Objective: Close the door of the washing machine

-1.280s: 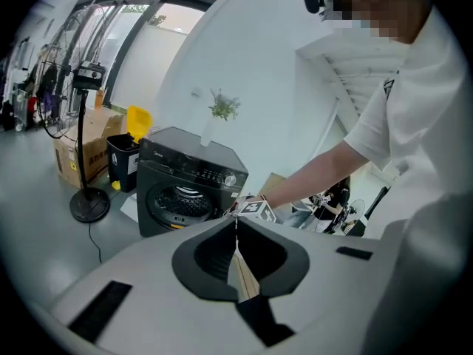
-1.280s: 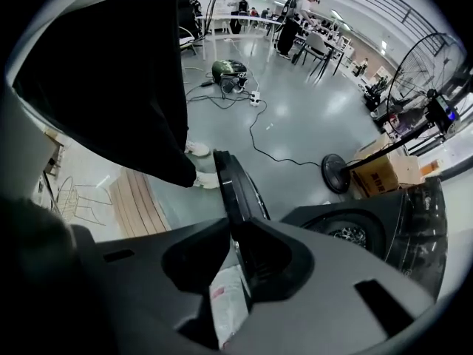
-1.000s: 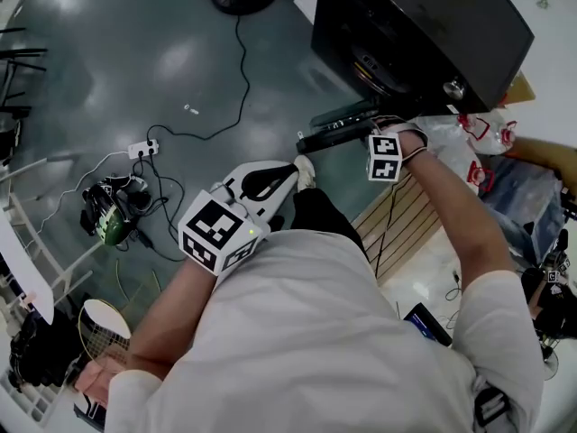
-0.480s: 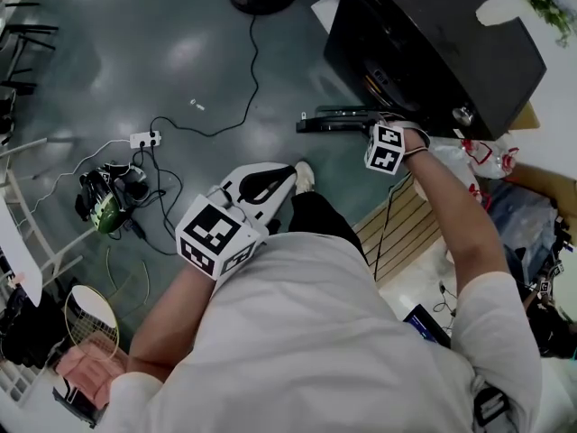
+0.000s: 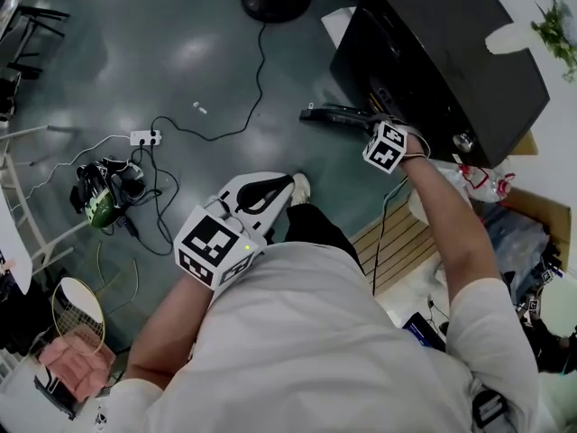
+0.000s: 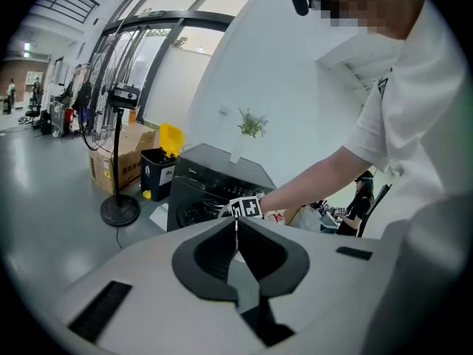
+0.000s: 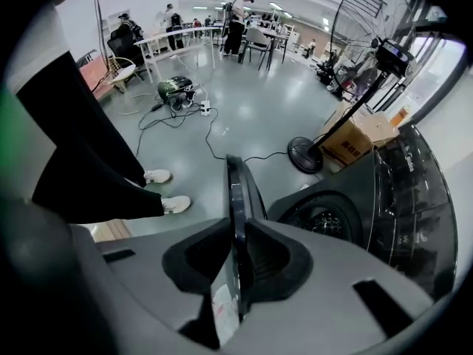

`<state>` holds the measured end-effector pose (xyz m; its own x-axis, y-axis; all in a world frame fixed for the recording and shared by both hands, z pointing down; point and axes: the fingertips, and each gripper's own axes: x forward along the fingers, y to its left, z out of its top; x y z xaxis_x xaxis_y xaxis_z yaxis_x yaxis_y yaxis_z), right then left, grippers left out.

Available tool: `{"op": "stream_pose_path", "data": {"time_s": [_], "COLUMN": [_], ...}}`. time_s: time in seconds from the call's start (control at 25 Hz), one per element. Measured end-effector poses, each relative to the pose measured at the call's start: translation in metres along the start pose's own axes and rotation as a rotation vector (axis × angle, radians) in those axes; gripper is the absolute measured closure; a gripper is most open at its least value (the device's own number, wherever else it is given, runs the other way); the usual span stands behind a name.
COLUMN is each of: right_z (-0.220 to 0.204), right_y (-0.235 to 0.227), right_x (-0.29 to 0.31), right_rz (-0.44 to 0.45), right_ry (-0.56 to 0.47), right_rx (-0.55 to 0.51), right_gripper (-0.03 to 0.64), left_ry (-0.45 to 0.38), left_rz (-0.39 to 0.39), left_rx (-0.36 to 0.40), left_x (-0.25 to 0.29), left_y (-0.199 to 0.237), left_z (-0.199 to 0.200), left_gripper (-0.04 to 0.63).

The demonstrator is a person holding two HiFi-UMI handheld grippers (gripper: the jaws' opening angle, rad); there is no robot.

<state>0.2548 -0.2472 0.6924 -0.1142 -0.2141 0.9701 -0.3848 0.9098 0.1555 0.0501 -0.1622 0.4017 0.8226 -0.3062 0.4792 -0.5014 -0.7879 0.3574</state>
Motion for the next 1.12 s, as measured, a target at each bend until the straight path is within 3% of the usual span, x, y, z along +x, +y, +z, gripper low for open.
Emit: {"op": "stream_pose_path", "data": {"time_s": [0.68,1.12], "right_z": [-0.007,-0.022], "right_y": [-0.089,-0.137], "right_x": [0.008,0.012], "right_rz": [-0.094,-0.202], "right_ry": [0.003,-0.012], "right_rx": [0.249,0.413], "right_gripper": [0.54,0.538], "left_ry": [-0.005,0.011], "left_rz": [0.065,0.075], "left_rx": [-0.047,-0.067], "left_x": [0.0,0.004], "left_y": [0.022,0.029], "left_z": [0.002,-0.002], "left_gripper": [0.575,0.575]}}
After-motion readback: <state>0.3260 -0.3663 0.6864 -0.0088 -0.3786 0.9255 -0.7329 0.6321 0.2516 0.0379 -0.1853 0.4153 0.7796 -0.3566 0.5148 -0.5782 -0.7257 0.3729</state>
